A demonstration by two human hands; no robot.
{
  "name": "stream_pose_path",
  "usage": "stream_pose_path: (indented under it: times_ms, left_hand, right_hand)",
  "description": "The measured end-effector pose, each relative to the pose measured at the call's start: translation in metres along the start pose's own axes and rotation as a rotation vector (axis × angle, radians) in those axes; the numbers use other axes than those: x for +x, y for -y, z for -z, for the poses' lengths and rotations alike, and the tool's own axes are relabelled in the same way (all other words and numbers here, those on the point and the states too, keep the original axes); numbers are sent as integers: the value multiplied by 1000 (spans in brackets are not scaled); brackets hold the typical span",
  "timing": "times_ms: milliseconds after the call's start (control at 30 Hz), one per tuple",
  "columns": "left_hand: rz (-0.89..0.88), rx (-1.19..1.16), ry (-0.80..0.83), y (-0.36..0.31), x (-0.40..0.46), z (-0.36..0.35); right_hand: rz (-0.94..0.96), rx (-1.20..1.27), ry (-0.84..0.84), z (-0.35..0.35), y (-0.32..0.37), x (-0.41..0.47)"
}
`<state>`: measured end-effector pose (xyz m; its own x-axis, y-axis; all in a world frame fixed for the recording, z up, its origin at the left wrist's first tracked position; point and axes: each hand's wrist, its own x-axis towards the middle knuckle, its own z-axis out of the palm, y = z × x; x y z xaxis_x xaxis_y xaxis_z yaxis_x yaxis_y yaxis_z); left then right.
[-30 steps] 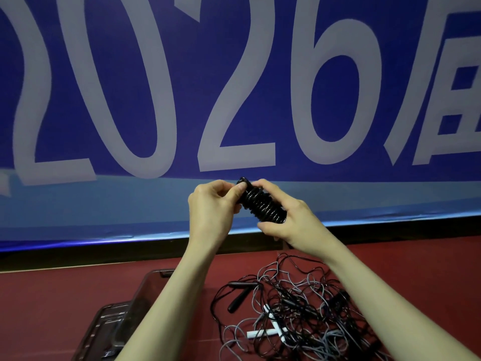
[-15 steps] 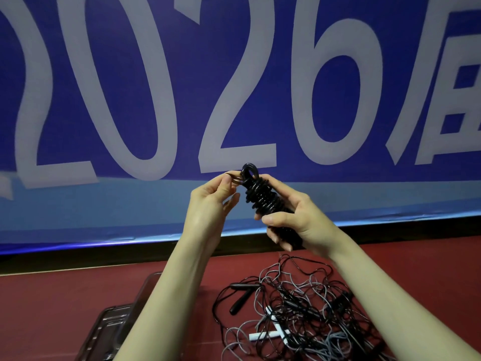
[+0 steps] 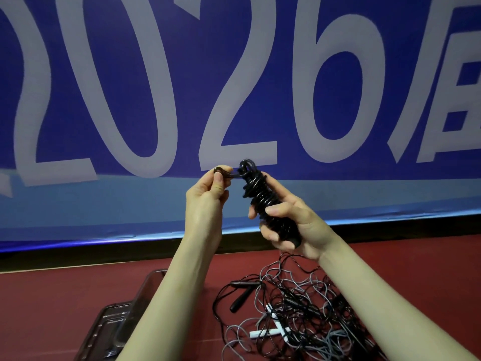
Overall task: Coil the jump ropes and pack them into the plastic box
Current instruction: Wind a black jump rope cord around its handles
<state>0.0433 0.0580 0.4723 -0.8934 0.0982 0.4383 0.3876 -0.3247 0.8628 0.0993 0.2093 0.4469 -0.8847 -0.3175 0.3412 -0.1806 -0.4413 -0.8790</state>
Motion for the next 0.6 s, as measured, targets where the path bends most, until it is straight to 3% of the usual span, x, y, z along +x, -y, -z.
stream_pose_path:
  times_ms: [267, 600]
  left_hand:
    - [-348, 167, 163, -1, -2, 4]
    - [-322, 336, 172, 4, -4, 5]
  right_hand:
    - [87, 184, -254, -5, 17, 8]
    - [-28, -443, -339, 10, 24, -5]
